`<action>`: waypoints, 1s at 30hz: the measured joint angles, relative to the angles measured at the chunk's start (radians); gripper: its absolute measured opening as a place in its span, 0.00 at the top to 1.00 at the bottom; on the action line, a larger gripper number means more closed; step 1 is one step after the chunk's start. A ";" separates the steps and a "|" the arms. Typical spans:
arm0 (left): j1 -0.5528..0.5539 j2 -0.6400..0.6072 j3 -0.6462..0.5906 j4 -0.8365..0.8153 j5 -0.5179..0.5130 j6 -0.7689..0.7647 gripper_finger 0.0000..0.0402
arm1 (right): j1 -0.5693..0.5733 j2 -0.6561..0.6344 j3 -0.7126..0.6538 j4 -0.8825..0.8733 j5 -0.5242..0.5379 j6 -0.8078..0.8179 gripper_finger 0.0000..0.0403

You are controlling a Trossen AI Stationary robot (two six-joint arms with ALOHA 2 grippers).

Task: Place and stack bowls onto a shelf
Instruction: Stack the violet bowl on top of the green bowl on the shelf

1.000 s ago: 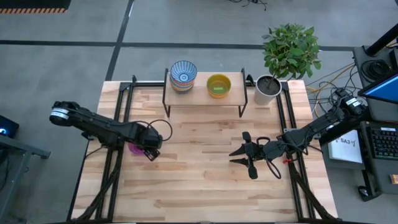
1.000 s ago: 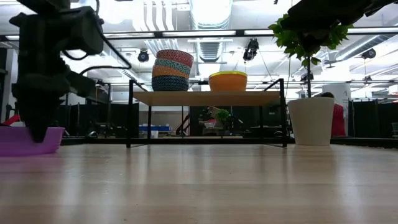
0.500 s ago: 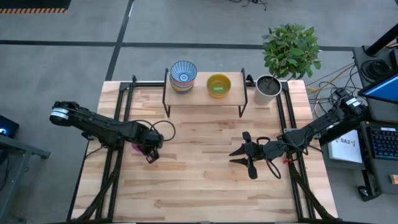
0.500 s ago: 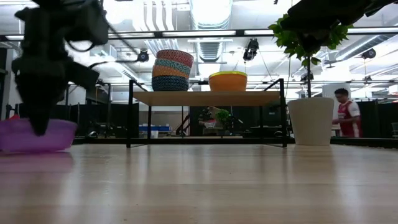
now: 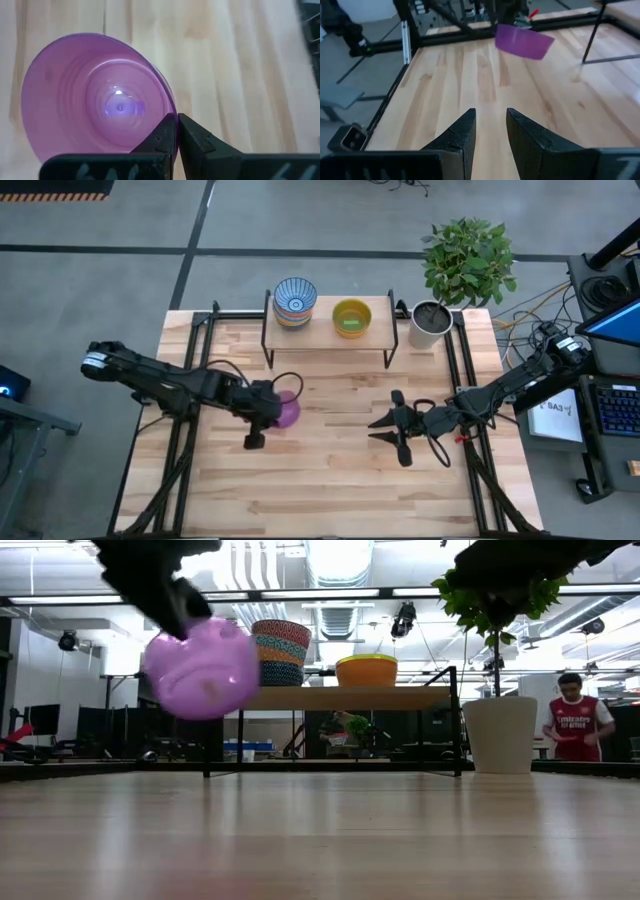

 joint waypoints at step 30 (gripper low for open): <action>-0.008 0.170 0.000 0.293 0.170 0.227 1.00 | -0.076 0.205 0.368 -0.254 -0.046 -0.153 0.75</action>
